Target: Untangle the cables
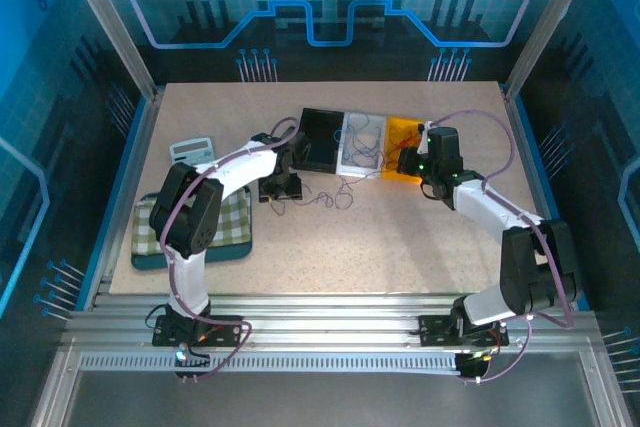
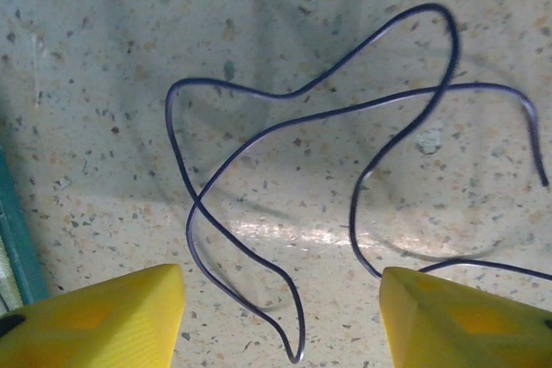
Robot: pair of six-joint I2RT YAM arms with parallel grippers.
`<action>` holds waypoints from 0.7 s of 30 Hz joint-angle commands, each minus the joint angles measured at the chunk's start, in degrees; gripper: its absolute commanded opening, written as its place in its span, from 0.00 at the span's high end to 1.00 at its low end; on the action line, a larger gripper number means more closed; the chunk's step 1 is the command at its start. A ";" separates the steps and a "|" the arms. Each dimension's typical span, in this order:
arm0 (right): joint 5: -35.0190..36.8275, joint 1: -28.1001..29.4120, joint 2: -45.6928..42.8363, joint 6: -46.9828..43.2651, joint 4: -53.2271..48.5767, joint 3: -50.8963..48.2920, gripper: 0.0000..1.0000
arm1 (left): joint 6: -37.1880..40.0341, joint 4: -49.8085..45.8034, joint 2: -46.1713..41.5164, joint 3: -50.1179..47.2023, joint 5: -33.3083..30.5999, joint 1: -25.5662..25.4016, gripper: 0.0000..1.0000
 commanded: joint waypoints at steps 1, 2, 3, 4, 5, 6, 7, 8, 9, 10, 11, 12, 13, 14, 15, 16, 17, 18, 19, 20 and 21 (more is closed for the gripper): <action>-0.27 -0.71 -0.85 -0.26 -0.12 0.07 1.00 | -1.09 0.41 -2.13 -2.04 -0.52 0.86 0.26; -0.29 -0.72 -0.87 -0.37 -0.12 0.01 1.00 | -1.35 1.20 -2.21 -2.64 0.19 1.12 0.23; -0.28 -0.66 -0.87 -0.33 -0.21 0.04 1.00 | -1.83 2.29 -2.15 -3.41 0.98 1.43 0.19; -0.28 -0.71 -0.95 -0.46 -0.14 -0.08 1.00 | -2.16 3.69 -2.13 -4.20 1.86 1.79 0.16; -0.52 -0.72 -0.95 -0.50 -0.06 -0.10 1.00 | -2.67 4.83 -2.06 -4.84 2.33 2.04 0.15; -0.63 -0.69 -0.91 -0.55 -0.04 -0.11 1.00 | -3.00 6.06 -1.87 -5.24 2.78 2.35 0.14; -0.73 -0.71 -0.87 -0.46 -0.12 -0.19 1.00 | -3.18 7.00 -1.48 -5.41 3.15 2.59 0.14; -0.85 -0.72 -0.87 -0.41 -0.12 -0.19 1.00 | -3.09 7.71 -1.13 -5.31 3.40 2.71 0.14; -0.94 -0.64 -0.89 -0.37 -0.03 -0.24 1.00 | -2.98 8.39 -0.62 -5.11 3.43 2.73 0.15; -0.92 -0.71 -0.87 -0.28 0.05 -0.28 1.00 | -2.72 9.28 -0.18 -4.96 3.93 2.77 0.16; -1.01 -0.67 -0.87 -0.18 -0.03 -0.28 1.00 | -2.66 9.69 0.25 -4.69 4.29 2.82 0.17; -1.01 -0.71 -0.87 -0.13 0.01 -0.28 1.00 | -2.53 9.84 0.80 -4.28 4.41 2.82 0.21; -1.10 -0.72 -0.87 -0.04 0.01 -0.29 1.00 | -2.40 9.77 1.35 -3.80 4.50 2.88 0.24; -1.05 -0.69 -0.91 -0.01 -0.12 -0.29 1.00 | -2.40 9.43 1.87 -3.35 4.59 2.82 0.27; -1.07 -0.65 -1.02 -0.02 -0.12 -0.28 1.00 | -2.27 9.17 2.37 -2.94 4.64 2.82 0.32; -1.04 -0.68 -1.13 -0.01 -0.13 -0.26 1.00 | -2.35 9.05 2.73 -2.80 4.77 2.82 0.36; -0.99 -0.69 -1.22 -0.02 -0.12 -0.28 1.00 | -2.53 9.05 2.96 -2.66 4.88 2.87 0.39; -0.98 -0.70 -1.22 -0.10 -0.12 -0.28 1.00 | -2.55 8.90 3.19 -2.61 5.02 2.82 0.47; -0.90 -0.70 -1.22 -0.19 -0.19 -0.20 1.00 | -2.56 8.96 3.45 -2.43 5.20 2.77 0.54; -0.83 -0.72 -1.15 -0.18 -0.21 -0.19 1.00 | -2.45 8.79 3.64 -2.15 5.29 2.75 0.58; -0.83 -0.71 -1.09 -0.24 -0.18 -0.11 1.00 | -2.28 8.57 4.03 -1.73 5.39 2.66 0.66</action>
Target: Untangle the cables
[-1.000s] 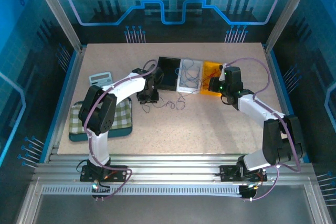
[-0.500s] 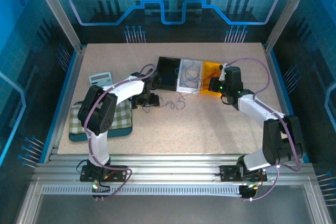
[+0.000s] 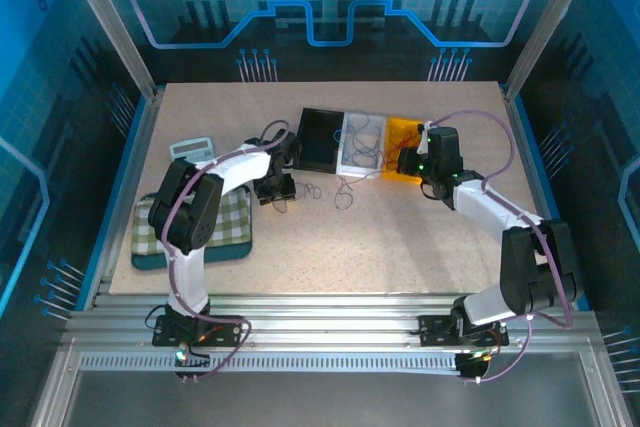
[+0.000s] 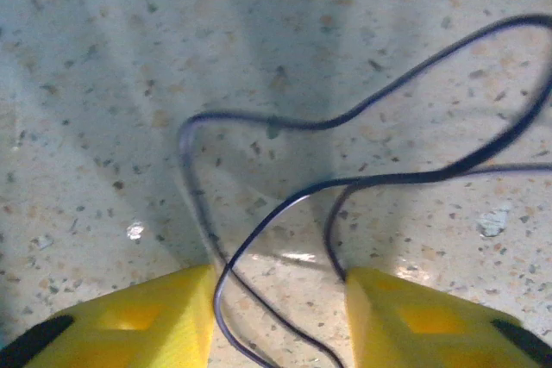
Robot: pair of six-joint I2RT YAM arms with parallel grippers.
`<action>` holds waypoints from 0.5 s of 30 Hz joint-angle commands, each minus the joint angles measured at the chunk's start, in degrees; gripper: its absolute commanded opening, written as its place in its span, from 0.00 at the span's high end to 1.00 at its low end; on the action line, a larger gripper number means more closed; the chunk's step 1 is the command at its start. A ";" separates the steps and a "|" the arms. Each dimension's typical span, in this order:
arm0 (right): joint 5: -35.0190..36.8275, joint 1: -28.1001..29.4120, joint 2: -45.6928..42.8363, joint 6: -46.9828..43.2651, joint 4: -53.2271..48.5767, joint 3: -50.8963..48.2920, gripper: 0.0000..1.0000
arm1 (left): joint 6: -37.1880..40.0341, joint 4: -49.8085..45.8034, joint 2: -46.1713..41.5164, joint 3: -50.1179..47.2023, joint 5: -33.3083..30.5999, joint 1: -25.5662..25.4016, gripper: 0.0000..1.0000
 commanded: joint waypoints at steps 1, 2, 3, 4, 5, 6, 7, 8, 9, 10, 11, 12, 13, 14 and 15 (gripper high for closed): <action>-0.40 -0.71 -0.96 -0.20 -0.14 -0.11 1.00 | -0.24 1.40 2.88 1.87 2.58 -0.53 0.75; -0.40 -0.69 -0.80 -0.10 -0.12 -0.01 1.00 | -0.08 1.23 3.13 2.23 2.59 -0.59 0.84; -0.54 -0.70 -0.62 -0.02 -0.12 0.16 1.00 | 0.12 0.93 3.34 2.75 2.70 -0.72 0.93; -0.65 -0.71 -0.43 -0.01 -0.20 0.37 1.00 | 0.19 0.72 3.44 3.01 2.73 -0.81 1.00; -0.66 -0.70 -0.34 0.06 -0.13 0.47 1.00 | 0.13 0.41 3.32 3.18 2.70 -0.81 1.00; -0.66 -0.65 -0.23 0.07 -0.04 0.54 1.00 | 0.18 0.18 2.92 3.36 2.68 -0.81 1.00; -0.57 -0.64 -0.25 0.07 -0.01 0.60 1.00 | 0.21 -0.08 2.13 3.43 2.23 -0.88 1.00; -0.50 -0.72 -0.17 0.07 -0.01 0.75 1.00 | 0.09 -0.27 1.23 3.41 1.63 -0.94 1.00; -0.49 -0.68 -0.08 0.06 -0.03 0.81 1.00 | 0.20 -0.41 -0.11 3.50 0.94 -1.03 1.00; -0.53 -0.72 -0.01 -0.01 -0.03 0.78 1.00 | 0.13 -0.87 -1.34 3.76 0.27 -1.08 1.00; -0.57 -0.72 0.01 -0.01 -0.11 0.78 1.00 | 0.12 -1.66 -2.83 4.35 -0.60 -1.16 1.00; -0.57 -0.68 0.06 0.01 -0.12 0.76 1.00 | 0.17 -2.53 -4.20 5.13 -1.36 -1.25 1.00; -0.49 -0.64 0.07 -0.01 -0.12 0.64 1.00 | 0.27 -3.29 -5.51 5.85 -1.89 -1.33 1.00; -0.42 -0.70 0.06 0.07 -0.04 0.46 1.00 | 0.46 -4.05 -6.82 6.91 -2.60 -1.42 1.00; -0.31 -0.69 0.10 0.14 0.05 0.41 1.00 | 0.87 -4.67 -7.89 8.10 -3.06 -1.51 1.00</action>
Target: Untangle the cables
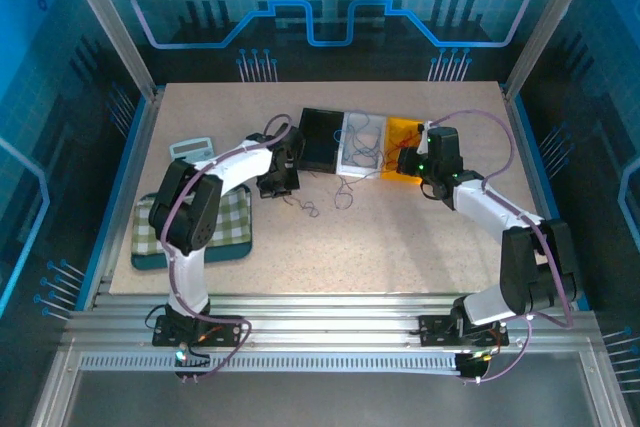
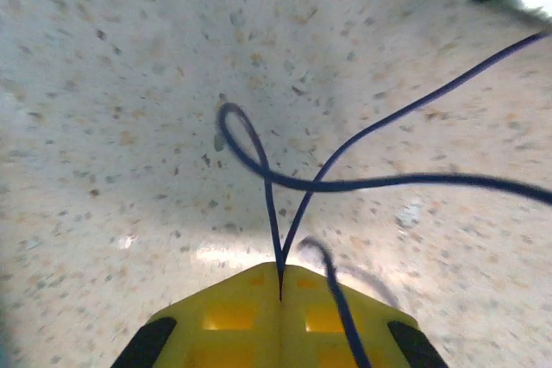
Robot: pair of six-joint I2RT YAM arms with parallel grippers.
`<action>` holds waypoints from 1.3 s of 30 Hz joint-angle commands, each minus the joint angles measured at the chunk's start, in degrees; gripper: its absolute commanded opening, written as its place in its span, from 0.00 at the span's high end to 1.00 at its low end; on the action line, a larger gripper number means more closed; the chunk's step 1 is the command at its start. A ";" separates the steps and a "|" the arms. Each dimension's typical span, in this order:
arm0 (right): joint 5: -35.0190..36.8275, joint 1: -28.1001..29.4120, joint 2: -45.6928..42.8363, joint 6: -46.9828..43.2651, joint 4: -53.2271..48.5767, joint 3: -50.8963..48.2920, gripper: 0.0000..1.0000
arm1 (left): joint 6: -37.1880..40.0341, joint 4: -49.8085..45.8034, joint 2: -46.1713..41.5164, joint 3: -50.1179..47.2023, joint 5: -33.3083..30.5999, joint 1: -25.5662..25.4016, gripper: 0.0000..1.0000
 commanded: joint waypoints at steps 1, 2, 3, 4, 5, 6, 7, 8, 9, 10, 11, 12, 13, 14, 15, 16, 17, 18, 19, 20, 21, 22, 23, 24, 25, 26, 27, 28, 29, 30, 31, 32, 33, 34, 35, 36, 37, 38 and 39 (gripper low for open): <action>-0.31 -0.69 0.18 0.20 0.05 0.41 1.00 | 1.08 -3.35 -6.84 5.66 -2.82 -0.60 1.00; -0.22 -0.65 0.32 0.22 0.05 0.30 1.00 | 1.52 -3.81 -7.50 7.11 -3.08 -0.62 1.00; -0.13 -0.67 0.41 0.24 0.08 0.38 1.00 | 2.06 -4.04 -7.83 8.62 -3.18 -0.63 1.00; -0.18 -0.69 0.50 0.25 0.18 0.35 1.00 | 2.38 -4.15 -7.86 10.07 -3.06 -0.60 1.00; -0.13 -0.70 0.52 0.33 0.14 0.42 1.00 | 2.76 -4.17 -7.57 11.91 -2.66 -0.61 1.00; -0.13 -0.73 0.58 0.34 0.30 0.42 1.00 | 3.04 -4.15 -6.86 13.68 -2.01 -0.57 1.00; -0.13 -0.66 0.61 0.33 0.36 0.56 1.00 | 3.14 -4.15 -6.01 15.61 -1.44 -0.56 1.00; -0.18 -0.71 0.69 0.33 0.40 0.60 1.00 | 3.46 -3.98 -4.63 17.99 -0.86 -0.55 1.00; -0.22 -0.69 0.74 0.34 0.40 0.71 1.00 | 3.89 -3.97 -3.08 20.52 -0.51 -0.55 1.00; -0.32 -0.76 0.78 0.35 0.40 0.83 1.00 | 4.23 -3.70 -1.69 22.55 -0.40 -0.55 1.00; -0.38 -0.72 0.70 0.33 0.24 0.99 1.00 | 4.68 -3.31 -0.01 24.85 -0.42 -0.55 1.00; -0.39 -0.71 0.53 0.34 0.19 0.96 1.00 | 5.02 -3.10 1.77 27.08 -0.40 -0.55 1.00; -0.33 -0.66 0.31 0.33 0.09 0.94 1.00 | 5.30 -3.25 3.46 29.31 -0.42 -0.52 1.00; -0.27 -0.73 -0.04 0.29 -0.01 0.82 1.00 | 5.58 -3.44 5.44 31.78 -0.57 -0.55 1.00; -0.31 -0.73 -0.38 0.10 -0.12 0.65 1.00 | 5.88 -3.12 7.30 33.71 -0.85 -0.55 1.00; -0.19 -0.66 -0.73 -0.01 -0.25 0.55 1.00 | 6.28 -2.52 8.83 35.01 -1.58 -0.55 1.00; 0.03 -0.80 -1.08 -0.17 -0.49 0.40 1.00 | 6.32 -1.96 10.31 36.31 -2.69 -0.55 1.00; 0.12 -0.80 -1.44 -0.40 -0.80 0.26 1.00 | 6.32 -1.10 11.75 37.49 -3.35 -0.42 1.00; 0.12 -0.86 -1.73 -0.53 -1.06 0.13 1.00 | 6.37 -0.59 13.12 38.39 -4.12 -0.38 1.00; 0.28 -0.89 -2.13 -0.72 -1.34 -0.04 1.00 | 6.07 -0.25 14.33 39.54 -5.20 -0.33 1.00; 0.35 -0.89 -2.58 -0.87 -1.65 -0.26 1.00 | 5.76 0.25 15.23 40.40 -5.41 -0.16 1.00; 0.47 -0.94 -3.00 -1.05 -1.85 -0.43 1.00 | 5.33 0.68 15.70 40.80 -5.79 -0.04 1.00; 0.70 -0.98 -3.38 -1.28 -2.04 -0.69 1.00 | 5.00 1.78 15.91 40.66 -6.08 0.07 1.00; 0.98 -1.02 -3.76 -1.41 -2.26 -0.93 1.00 | 4.81 3.05 15.95 40.10 -6.17 0.15 1.00; 1.01 -1.14 -4.02 -1.51 -2.41 -1.13 1.00 | 4.87 3.90 16.10 39.78 -6.18 0.20 1.00; 1.05 -1.24 -4.17 -1.54 -2.49 -1.41 1.00 | 4.78 4.63 16.41 39.51 -6.15 0.19 1.00; 1.04 -1.33 -4.37 -1.51 -2.50 -1.55 1.00 | 4.99 4.89 16.93 39.75 -6.16 0.21 1.00; 1.01 -1.40 -4.49 -1.51 -2.45 -1.72 1.00 | 5.04 4.80 17.44 39.98 -6.62 0.24 1.00; 0.88 -1.42 -4.49 -1.47 -2.50 -1.71 1.00 | 5.25 5.07 17.95 39.95 -7.24 0.23 1.00; 0.88 -1.35 -4.49 -1.51 -2.54 -1.60 1.00 | 5.52 5.12 18.42 40.12 -7.76 0.24 1.00; 0.84 -1.44 -4.49 -1.51 -2.43 -1.60 1.00 | 5.68 5.23 18.80 40.14 -8.06 0.24 1.00; 0.73 -1.42 -4.44 -1.45 -2.33 -1.62 1.00 | 5.82 5.69 19.20 39.92 -8.28 0.24 1.00; 0.58 -1.40 -4.34 -1.38 -2.26 -1.51 1.00 | 5.82 5.95 19.58 39.77 -8.78 0.18 1.00; 0.03 -1.48 -4.23 -1.44 -2.00 -1.36 1.00 | 5.85 6.12 20.01 39.72 -9.08 0.16 1.00; -0.66 -1.37 -4.06 -1.57 -1.80 -1.18 1.00 | 5.96 6.27 20.62 39.62 -9.09 0.15 1.00; -1.12 -1.38 -3.92 -1.59 -1.71 -0.86 1.00 | 5.74 5.99 21.20 39.80 -9.06 0.15 1.00; -1.47 -1.33 -3.88 -1.59 -1.58 -0.65 1.00 | 5.35 5.72 21.61 39.73 -8.73 0.15 1.00; -1.78 -1.25 -3.88 -1.59 -1.53 -0.41 1.00 | 4.82 5.38 21.97 39.62 -7.94 0.15 0.97; -2.02 -1.12 -4.01 -1.56 -1.38 -0.21 1.00 | 4.11 5.05 22.11 39.30 -7.43 0.15 0.81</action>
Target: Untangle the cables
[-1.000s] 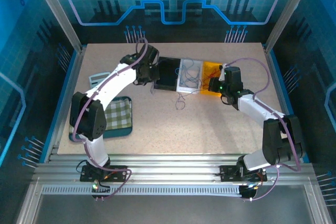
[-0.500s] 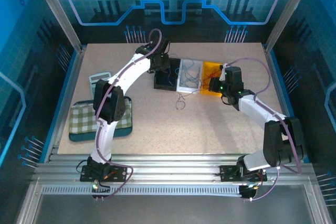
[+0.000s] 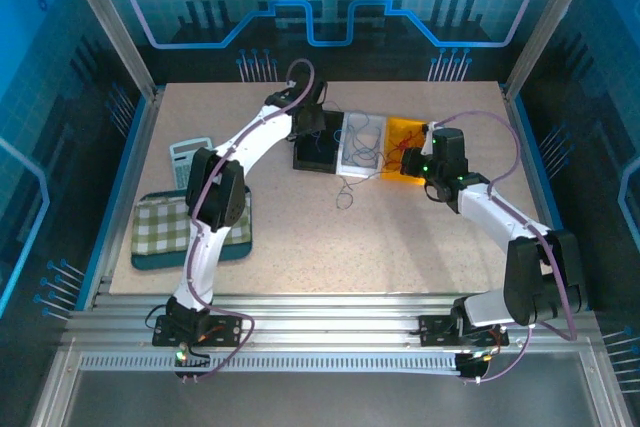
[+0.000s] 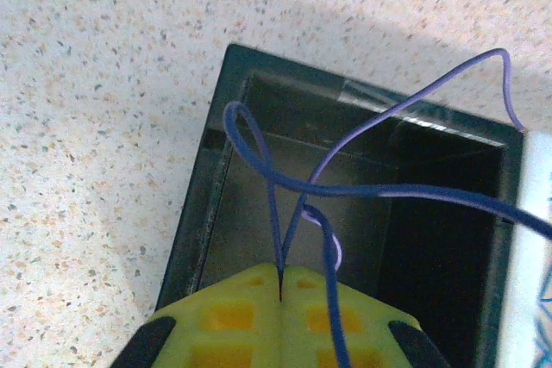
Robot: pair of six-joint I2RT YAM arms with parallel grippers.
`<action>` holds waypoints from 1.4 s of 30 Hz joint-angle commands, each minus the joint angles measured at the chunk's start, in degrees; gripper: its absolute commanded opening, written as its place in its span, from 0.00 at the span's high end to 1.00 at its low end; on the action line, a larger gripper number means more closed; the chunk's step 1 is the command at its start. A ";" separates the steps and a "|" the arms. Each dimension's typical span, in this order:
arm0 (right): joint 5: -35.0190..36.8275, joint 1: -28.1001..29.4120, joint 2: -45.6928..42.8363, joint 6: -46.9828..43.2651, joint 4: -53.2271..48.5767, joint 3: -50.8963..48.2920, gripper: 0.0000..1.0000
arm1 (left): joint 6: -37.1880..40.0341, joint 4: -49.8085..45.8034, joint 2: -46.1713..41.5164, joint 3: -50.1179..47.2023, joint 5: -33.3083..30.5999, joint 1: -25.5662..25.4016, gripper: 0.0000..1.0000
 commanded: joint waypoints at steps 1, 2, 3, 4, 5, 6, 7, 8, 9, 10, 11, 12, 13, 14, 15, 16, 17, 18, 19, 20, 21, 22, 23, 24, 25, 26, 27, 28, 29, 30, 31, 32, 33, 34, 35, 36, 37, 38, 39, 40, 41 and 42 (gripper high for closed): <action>-1.72 -0.21 -0.77 -0.87 0.30 0.96 1.00 | -1.22 -0.78 1.60 0.45 0.05 0.15 0.77; -2.16 -0.09 -0.99 -0.97 0.51 1.07 1.00 | -1.72 -0.93 1.40 -0.01 0.52 0.07 0.74; -2.81 0.02 -1.11 -1.07 0.92 1.18 1.00 | -2.18 -0.95 0.92 -0.51 0.93 -0.01 0.66; -3.57 0.22 -1.17 -1.25 1.35 1.29 1.00 | -2.40 -0.59 0.37 -0.94 1.20 -0.11 0.54; -4.67 0.45 -1.12 -1.53 1.56 1.52 1.00 | -2.48 -0.07 -0.46 -1.35 1.50 -0.28 0.40; -5.68 0.94 -0.99 -1.84 1.70 1.84 1.00 | -2.58 0.18 -1.21 -1.45 1.60 -0.44 0.34; -6.56 1.41 -0.73 -2.19 1.75 1.95 1.00 | -2.68 0.19 -1.79 -1.38 1.68 -0.54 0.30; -7.64 2.41 -0.39 -2.91 1.62 2.26 1.00 | -2.85 0.25 -2.68 -1.37 1.91 -0.56 0.26; -8.37 3.35 -0.04 -3.51 1.44 2.39 1.00 | -3.04 0.27 -3.62 -1.38 2.14 -0.55 0.23; -8.90 4.27 0.24 -4.23 1.11 2.46 1.00 | -3.20 0.27 -4.44 -1.45 2.13 -0.55 0.21; -9.20 5.57 0.58 -5.30 0.61 2.48 1.00 | -3.30 0.39 -5.50 -1.81 2.36 -0.55 0.19; -9.22 7.02 0.80 -6.46 0.33 2.48 1.00 | -3.30 1.26 -6.78 -2.61 2.99 -0.55 0.18; -9.36 8.06 0.96 -7.36 0.29 2.44 1.00 | -3.57 1.91 -7.87 -3.56 3.55 -0.55 0.17; -10.11 9.28 1.19 -8.44 0.39 2.31 1.00 | -4.01 2.68 -9.21 -4.78 3.94 -0.55 0.17; -11.23 10.36 1.63 -9.36 0.25 2.43 1.00 | -4.60 3.45 -10.44 -6.47 4.33 -0.51 0.16; -12.45 11.19 2.31 -10.15 -0.15 2.48 1.00 | -4.75 4.40 -11.50 -8.04 5.08 -0.50 0.16; -13.89 12.14 3.44 -11.29 -0.91 2.48 1.00 | -5.13 5.28 -12.82 -9.82 5.61 -0.55 0.15; -14.76 13.15 4.75 -12.30 -2.02 4.70 1.00 | -6.28 5.96 -13.82 -11.64 5.94 -0.43 0.14; -15.35 14.03 6.01 -13.29 -3.01 5.49 1.00 | -7.56 6.80 -14.78 -13.51 6.63 -0.17 0.13; -16.34 14.91 7.63 -14.61 -4.55 6.66 0.99 | -9.38 7.93 -15.84 -15.82 7.34 0.29 0.12; -16.98 15.87 9.32 -15.64 -6.12 7.84 0.99 | -10.99 9.13 -16.90 -18.15 7.63 0.69 0.12; -17.49 16.49 10.84 -16.10 -7.06 8.90 0.99 | -12.04 9.93 -17.68 -19.98 7.55 0.91 0.12; -18.11 17.20 12.46 -16.60 -8.19 10.13 0.99 | -12.87 10.28 -18.35 -21.62 7.13 1.15 0.12; -18.19 17.97 14.09 -16.86 -9.10 11.31 0.98 | -13.48 10.16 -18.74 -22.89 6.71 1.30 0.12; -18.15 18.52 15.35 -17.02 -9.61 12.09 0.98 | -13.77 9.97 -18.96 -23.86 6.41 1.38 0.12; -17.96 19.14 16.75 -17.11 -9.86 12.96 0.97 | -14.02 9.78 -19.28 -24.94 6.19 1.47 0.12; -17.35 19.53 18.18 -17.03 -10.04 13.65 0.96 | -14.10 9.77 -19.64 -26.06 6.00 1.47 0.13; -16.33 19.78 19.42 -16.75 -10.40 14.42 0.96 | -14.42 9.83 -19.97 -27.16 5.78 1.47 0.12; -15.32 19.89 20.75 -16.31 -10.67 15.16 0.96 | -14.90 9.90 -20.41 -28.34 5.48 1.54 0.13; -14.28 19.90 21.78 -15.91 -10.83 15.77 0.94 | -15.42 10.07 -20.83 -29.49 5.47 1.64 0.13; -13.11 19.87 22.68 -15.53 -11.16 16.39 0.92 | -15.80 10.20 -21.14 -30.33 5.55 1.77 0.13; -11.82 19.91 23.55 -15.16 -11.67 17.06 0.90 | -16.08 10.22 -21.54 -31.08 5.51 1.82 0.13; -11.12 19.86 24.46 -15.14 -12.20 17.77 0.87 | -16.13 10.21 -21.85 -31.69 5.42 1.82 0.13; -10.29 19.83 25.26 -15.23 -12.93 18.51 0.80 | -16.22 10.20 -22.11 -32.17 5.34 1.83 0.13; -9.02 19.93 26.30 -15.14 -14.17 19.46 0.73 | -16.31 10.29 -22.38 -32.59 5.29 1.91 0.13; -8.10 19.96 27.31 -15.05 -15.33 20.44 0.68 | -16.35 10.38 -22.57 -32.88 5.29 1.91 0.13; -7.66 19.99 28.07 -15.05 -15.84 20.95 0.65 | -16.44 10.38 -22.67 -33.04 5.34 1.91 0.13; -7.11 20.06 28.65 -14.90 -15.89 21.24 0.61 | -16.56 10.38 -22.75 -33.09 5.40 1.99 0.13; -7.23 20.07 29.07 -14.66 -15.57 21.27 0.58 | -16.64 10.40 -22.76 -33.15 5.60 1.99 0.13; -7.65 20.05 29.46 -14.54 -15.39 21.41 0.55 | -16.66 10.38 -22.76 -33.09 5.64 2.06 0.13; -7.97 20.14 29.97 -14.44 -15.57 21.76 0.54 | -16.71 10.38 -22.76 -33.09 5.73 2.08 0.13; -8.02 20.23 30.49 -14.35 -15.83 22.15 0.53 | -16.67 10.38 -22.84 -33.00 5.79 2.16 0.13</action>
